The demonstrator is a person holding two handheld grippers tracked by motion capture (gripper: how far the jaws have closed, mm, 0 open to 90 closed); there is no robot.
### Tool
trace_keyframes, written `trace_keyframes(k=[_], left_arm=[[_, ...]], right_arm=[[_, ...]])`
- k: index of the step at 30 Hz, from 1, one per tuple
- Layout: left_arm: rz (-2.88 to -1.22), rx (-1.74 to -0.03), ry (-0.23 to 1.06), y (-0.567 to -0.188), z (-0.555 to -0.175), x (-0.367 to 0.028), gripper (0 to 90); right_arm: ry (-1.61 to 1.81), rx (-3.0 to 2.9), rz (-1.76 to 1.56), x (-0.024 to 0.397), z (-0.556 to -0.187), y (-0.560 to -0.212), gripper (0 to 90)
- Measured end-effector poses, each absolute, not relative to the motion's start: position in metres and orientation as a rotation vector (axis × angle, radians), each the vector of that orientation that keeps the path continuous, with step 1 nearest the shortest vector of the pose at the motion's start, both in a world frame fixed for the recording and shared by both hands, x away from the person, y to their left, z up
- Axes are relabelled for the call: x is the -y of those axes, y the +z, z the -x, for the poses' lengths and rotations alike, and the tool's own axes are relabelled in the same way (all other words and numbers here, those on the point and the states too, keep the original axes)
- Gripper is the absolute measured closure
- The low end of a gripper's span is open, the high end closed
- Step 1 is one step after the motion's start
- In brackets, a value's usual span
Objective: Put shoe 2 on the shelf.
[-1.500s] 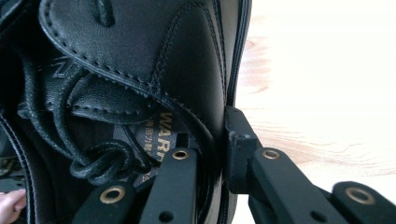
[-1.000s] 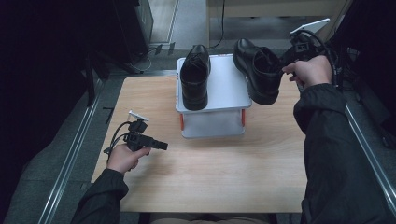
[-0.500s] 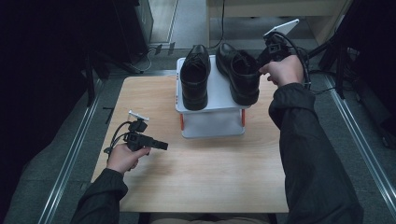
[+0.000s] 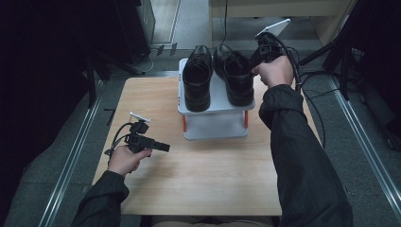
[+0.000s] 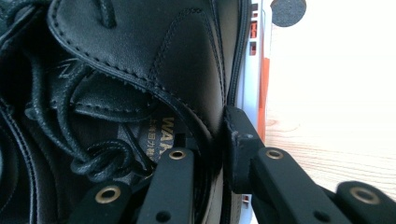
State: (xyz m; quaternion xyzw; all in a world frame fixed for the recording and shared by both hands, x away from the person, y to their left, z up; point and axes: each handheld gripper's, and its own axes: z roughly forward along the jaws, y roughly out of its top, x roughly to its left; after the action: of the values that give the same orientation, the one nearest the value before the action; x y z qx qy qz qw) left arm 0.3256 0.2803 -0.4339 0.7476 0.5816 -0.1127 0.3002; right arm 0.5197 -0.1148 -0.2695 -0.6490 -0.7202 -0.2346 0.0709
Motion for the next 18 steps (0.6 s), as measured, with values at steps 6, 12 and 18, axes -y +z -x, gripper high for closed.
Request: trace_keyframes(k=[6,12,18], left_arm=[[-1.988,-1.544,-0.296,-0.434,-0.326,-0.28,47.1],[-1.999,-1.534,-0.299,-0.435,-0.327,-0.28,47.1],[-2.01,-1.525,-0.3,-0.435,-0.328,-0.278,47.1]], right_arm=[[-0.703,2.155,1.927,0.107,-0.516,-0.267,79.0],[-0.695,2.179,1.913,0.098,-0.51,-0.265,76.1],[-0.69,2.192,1.884,0.089,-0.505,-0.264,72.3]])
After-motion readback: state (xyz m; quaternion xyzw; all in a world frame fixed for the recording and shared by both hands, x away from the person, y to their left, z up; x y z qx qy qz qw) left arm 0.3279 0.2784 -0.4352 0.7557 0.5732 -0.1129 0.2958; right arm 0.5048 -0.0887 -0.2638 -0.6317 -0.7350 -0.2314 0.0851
